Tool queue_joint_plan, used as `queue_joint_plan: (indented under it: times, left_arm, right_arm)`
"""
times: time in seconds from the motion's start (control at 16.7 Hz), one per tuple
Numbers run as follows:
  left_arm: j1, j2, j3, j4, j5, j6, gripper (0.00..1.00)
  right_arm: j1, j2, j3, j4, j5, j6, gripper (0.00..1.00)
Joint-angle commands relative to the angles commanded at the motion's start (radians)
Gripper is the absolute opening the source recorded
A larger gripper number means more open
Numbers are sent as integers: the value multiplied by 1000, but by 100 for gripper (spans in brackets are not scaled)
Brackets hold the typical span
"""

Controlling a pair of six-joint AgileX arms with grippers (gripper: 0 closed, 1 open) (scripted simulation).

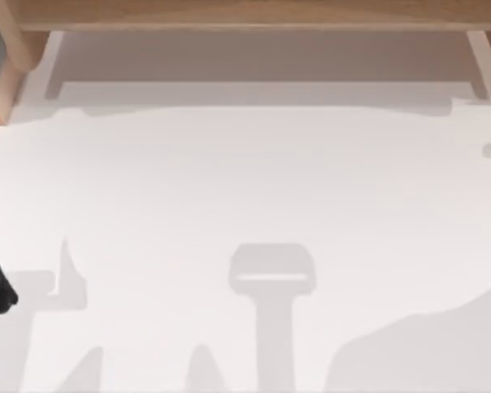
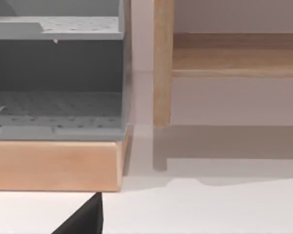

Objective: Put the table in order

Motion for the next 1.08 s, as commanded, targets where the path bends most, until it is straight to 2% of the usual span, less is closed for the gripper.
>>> queue_joint_plan:
  times: [0.54, 1.08]
  left_arm:
    - [0, 0, 0, 0, 0, 0, 100]
    - [0, 0, 0, 0, 0, 0, 100]
  right_arm:
    - [0, 0, 0, 0, 0, 0, 98]
    - [-5, 9, -37, -11, -1, 4, 100]
